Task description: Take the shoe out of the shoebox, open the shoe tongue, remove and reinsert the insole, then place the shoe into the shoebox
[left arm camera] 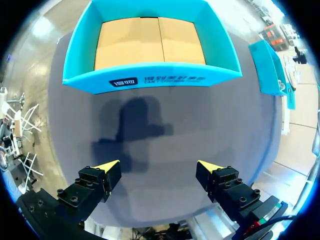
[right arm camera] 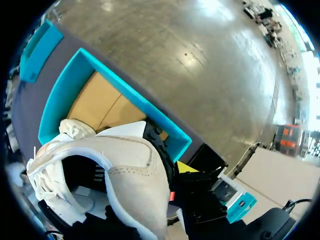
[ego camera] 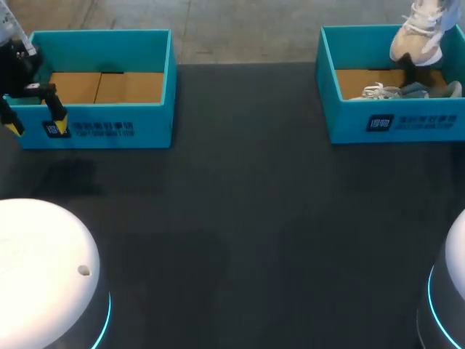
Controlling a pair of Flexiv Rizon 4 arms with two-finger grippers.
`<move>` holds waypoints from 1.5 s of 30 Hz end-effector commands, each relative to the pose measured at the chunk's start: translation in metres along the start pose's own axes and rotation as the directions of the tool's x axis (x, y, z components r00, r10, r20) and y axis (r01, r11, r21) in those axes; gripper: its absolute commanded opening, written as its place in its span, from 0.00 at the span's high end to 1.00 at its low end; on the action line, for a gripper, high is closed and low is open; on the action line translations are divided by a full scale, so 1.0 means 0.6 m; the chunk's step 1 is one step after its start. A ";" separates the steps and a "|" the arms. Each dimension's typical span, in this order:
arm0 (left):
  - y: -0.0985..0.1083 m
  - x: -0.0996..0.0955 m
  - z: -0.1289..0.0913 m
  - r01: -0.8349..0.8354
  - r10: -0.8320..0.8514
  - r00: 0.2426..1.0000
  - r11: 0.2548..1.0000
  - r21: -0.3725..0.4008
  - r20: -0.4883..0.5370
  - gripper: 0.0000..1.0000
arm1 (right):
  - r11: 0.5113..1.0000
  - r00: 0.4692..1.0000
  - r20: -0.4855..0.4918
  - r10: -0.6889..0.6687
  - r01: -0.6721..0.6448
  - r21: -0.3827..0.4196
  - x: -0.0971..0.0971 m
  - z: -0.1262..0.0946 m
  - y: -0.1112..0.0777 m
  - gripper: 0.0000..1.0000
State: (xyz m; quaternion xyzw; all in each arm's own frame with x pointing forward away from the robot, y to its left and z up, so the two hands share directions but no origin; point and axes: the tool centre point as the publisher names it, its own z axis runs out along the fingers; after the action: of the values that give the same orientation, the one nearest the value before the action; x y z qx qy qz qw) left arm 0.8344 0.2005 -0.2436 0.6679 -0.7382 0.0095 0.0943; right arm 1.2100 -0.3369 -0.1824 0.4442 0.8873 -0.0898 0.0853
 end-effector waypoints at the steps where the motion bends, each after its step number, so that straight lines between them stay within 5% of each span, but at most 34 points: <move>1: 0.001 0.000 -0.001 0.000 0.000 1.000 1.000 0.000 0.002 0.00 | 0.984 0.980 -0.092 0.176 -0.176 0.010 -0.015 -0.003 -0.006 1.00; 7: 0.001 0.000 -0.001 0.000 0.000 1.000 1.000 0.000 0.002 0.00 | 0.950 0.945 -0.109 0.309 -0.302 0.078 -0.020 0.008 -0.026 1.00; 24: 0.001 0.000 -0.001 0.000 0.000 1.000 1.000 0.000 0.002 0.00 | 0.950 0.945 -0.109 0.309 -0.302 0.078 -0.020 0.008 -0.026 1.00; 34: 0.001 0.000 -0.001 0.000 0.000 1.000 1.000 0.000 0.002 0.00 | 0.717 0.691 -0.190 0.697 -0.669 0.196 -0.040 0.034 -0.049 1.00; 45: 0.001 0.000 -0.001 0.000 0.000 1.000 1.000 0.000 0.002 0.00 | 0.649 0.625 -0.176 0.761 -0.730 0.215 -0.007 0.032 -0.072 1.00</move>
State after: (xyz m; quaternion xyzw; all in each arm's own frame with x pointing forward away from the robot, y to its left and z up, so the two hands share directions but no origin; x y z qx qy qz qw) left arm 0.8344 0.2006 -0.2431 0.6679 -0.7382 0.0094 0.0943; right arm 1.1743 -0.3685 -0.1997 0.7837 0.6201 0.0030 0.0342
